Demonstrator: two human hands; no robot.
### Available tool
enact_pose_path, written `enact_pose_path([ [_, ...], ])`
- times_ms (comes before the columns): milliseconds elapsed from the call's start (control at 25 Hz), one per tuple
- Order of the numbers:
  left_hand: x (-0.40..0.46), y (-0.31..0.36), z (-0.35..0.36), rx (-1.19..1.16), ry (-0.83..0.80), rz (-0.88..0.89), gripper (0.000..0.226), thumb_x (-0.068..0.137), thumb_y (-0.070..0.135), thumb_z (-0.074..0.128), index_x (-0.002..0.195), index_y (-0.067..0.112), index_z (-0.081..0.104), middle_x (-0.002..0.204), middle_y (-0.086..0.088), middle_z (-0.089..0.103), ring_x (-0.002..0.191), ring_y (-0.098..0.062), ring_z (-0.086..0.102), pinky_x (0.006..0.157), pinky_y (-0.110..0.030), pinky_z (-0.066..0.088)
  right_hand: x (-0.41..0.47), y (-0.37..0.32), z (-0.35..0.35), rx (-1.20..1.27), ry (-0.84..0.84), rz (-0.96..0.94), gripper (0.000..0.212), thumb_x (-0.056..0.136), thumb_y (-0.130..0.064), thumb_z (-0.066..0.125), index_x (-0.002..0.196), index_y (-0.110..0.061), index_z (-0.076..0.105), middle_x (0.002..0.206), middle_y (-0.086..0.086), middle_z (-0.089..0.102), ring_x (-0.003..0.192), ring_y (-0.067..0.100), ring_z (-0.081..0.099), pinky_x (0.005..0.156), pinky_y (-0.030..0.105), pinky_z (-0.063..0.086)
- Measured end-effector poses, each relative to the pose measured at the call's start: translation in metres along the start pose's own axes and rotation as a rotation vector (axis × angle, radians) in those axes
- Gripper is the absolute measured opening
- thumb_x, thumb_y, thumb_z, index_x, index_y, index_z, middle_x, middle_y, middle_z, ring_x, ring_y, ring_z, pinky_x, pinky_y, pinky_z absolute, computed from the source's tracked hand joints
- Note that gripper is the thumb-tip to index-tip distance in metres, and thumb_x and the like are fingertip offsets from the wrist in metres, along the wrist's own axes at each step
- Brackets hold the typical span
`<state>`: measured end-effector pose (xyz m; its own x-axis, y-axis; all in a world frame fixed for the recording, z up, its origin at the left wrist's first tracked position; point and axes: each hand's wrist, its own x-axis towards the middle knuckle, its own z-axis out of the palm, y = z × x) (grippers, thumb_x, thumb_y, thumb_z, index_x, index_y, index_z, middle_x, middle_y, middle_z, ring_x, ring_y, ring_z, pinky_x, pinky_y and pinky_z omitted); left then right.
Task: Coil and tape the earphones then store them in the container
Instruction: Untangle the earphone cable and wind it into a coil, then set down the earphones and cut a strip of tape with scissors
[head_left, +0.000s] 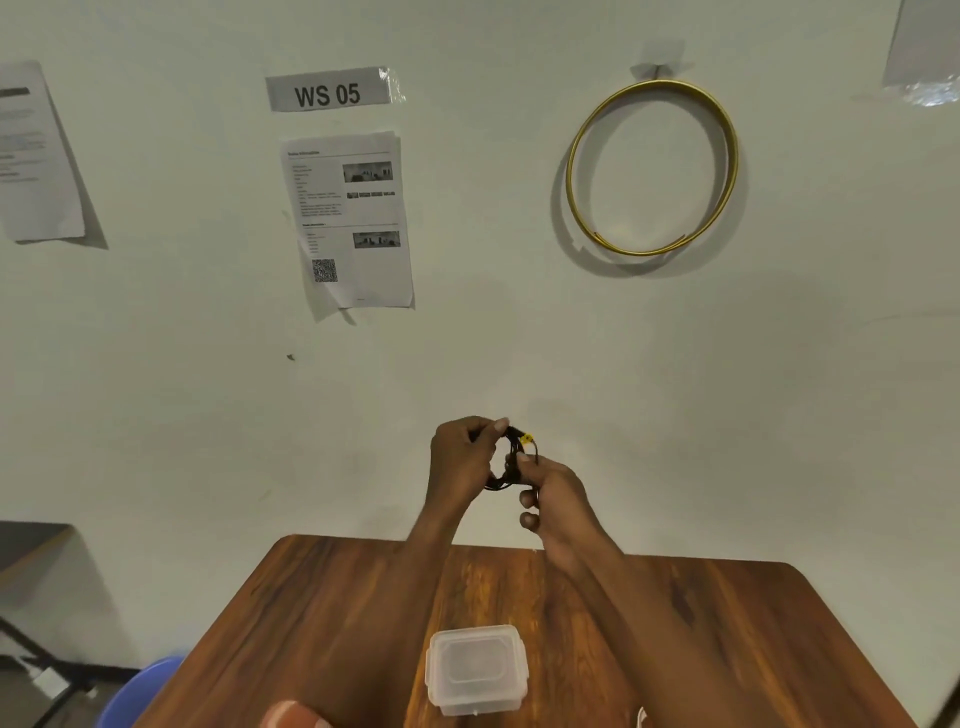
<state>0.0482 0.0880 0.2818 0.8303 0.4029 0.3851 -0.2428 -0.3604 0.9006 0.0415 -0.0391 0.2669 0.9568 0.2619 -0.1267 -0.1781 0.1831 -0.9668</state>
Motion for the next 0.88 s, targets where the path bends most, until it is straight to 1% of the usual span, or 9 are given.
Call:
enact_pose_path([
  [160,-0.003,-0.002,-0.005,0.015,-0.065,0.019,0.020,0.089,0.031,0.066,0.077,0.018,0.076,0.050,0.009,0.053,0.044,-0.012,0.046,0.050,-0.033,0.043,0.004,0.003,-0.019,-0.018,-0.052,0.079,0.044,0.100,-0.051,0.040,0.109,-0.017,0.066,0.092,0.006,0.074,0.076,0.018,0.057,0.064,0.031,0.043],
  [240,-0.005,0.002,-0.006,0.032,-0.147,0.031,0.018,0.089,0.029,0.067,0.080,0.017,0.077,0.045,0.012,0.053,0.041,-0.007,0.044,0.051,-0.031,0.041,0.013,-0.004,-0.022,-0.161,0.006,-0.028,0.050,0.101,-0.055,0.032,0.116,-0.020,0.065,0.108,0.004,0.069,0.095,0.017,0.057,0.078,0.034,0.041],
  [360,-0.006,0.007,-0.006,0.094,-0.273,0.075,0.015,0.089,0.028,0.068,0.084,0.018,0.078,0.046,0.011,0.052,0.041,-0.005,0.045,0.050,-0.028,0.042,0.023,-0.017,-0.020,-0.124,-0.004,-0.218,0.046,0.104,-0.045,0.033,0.137,-0.020,0.054,0.128,0.000,0.064,0.118,0.016,0.056,0.080,0.030,0.043],
  [400,-0.006,0.007,-0.006,0.122,-0.292,0.106,0.014,0.090,0.027,0.067,0.087,0.018,0.078,0.050,0.012,0.055,0.042,-0.003,0.047,0.050,-0.024,0.043,0.024,-0.018,-0.018,-0.099,-0.056,-0.232,0.044,0.104,-0.042,0.035,0.134,-0.020,0.057,0.126,0.003,0.067,0.116,0.019,0.060,0.086,0.035,0.048],
  [480,-0.008,0.008,-0.005,0.152,-0.252,0.169,0.012,0.091,0.022,0.064,0.094,0.018,0.076,0.061,0.012,0.064,0.047,0.002,0.056,0.050,-0.013,0.042,0.021,-0.014,-0.013,-0.092,-0.150,-0.209,0.038,0.104,-0.041,0.039,0.113,-0.018,0.068,0.104,0.007,0.073,0.094,0.022,0.068,0.087,0.044,0.053],
  [600,-0.014,0.004,0.000,0.030,-0.102,0.114,0.011,0.093,0.025,0.063,0.101,0.019,0.059,0.071,-0.006,0.068,0.051,-0.004,0.062,0.047,-0.021,0.046,0.010,0.005,-0.004,-0.171,-0.145,-0.163,0.033,0.105,-0.035,0.041,0.105,-0.018,0.070,0.073,-0.001,0.061,0.075,0.015,0.059,0.078,0.037,0.050],
  [720,-0.021,-0.014,0.009,-0.076,-0.008,-0.068,0.017,0.094,0.032,0.061,0.103,0.020,0.052,0.076,-0.006,0.066,0.059,-0.011,0.068,0.053,-0.029,0.053,0.005,0.021,-0.002,-0.137,-0.090,0.002,0.031,0.103,-0.034,0.046,0.104,-0.016,0.071,0.076,0.000,0.059,0.082,0.016,0.059,0.075,0.034,0.047],
  [800,-0.026,-0.031,0.012,-0.069,0.005,-0.133,0.016,0.095,0.032,0.060,0.100,0.018,0.054,0.070,-0.003,0.061,0.055,-0.014,0.061,0.058,-0.034,0.056,0.005,0.028,-0.008,-0.171,-0.064,0.113,0.027,0.101,-0.030,0.049,0.090,-0.014,0.069,0.080,0.002,0.059,0.080,0.016,0.057,0.072,0.034,0.045],
  [880,-0.030,-0.049,0.011,-0.117,-0.033,-0.244,0.017,0.096,0.028,0.058,0.098,0.011,0.059,0.064,-0.003,0.055,0.045,-0.010,0.051,0.052,-0.029,0.053,0.008,0.038,-0.016,-0.074,-0.091,0.239,0.031,0.100,-0.030,0.049,0.076,-0.016,0.063,0.072,0.000,0.057,0.071,0.016,0.054,0.066,0.033,0.043],
])
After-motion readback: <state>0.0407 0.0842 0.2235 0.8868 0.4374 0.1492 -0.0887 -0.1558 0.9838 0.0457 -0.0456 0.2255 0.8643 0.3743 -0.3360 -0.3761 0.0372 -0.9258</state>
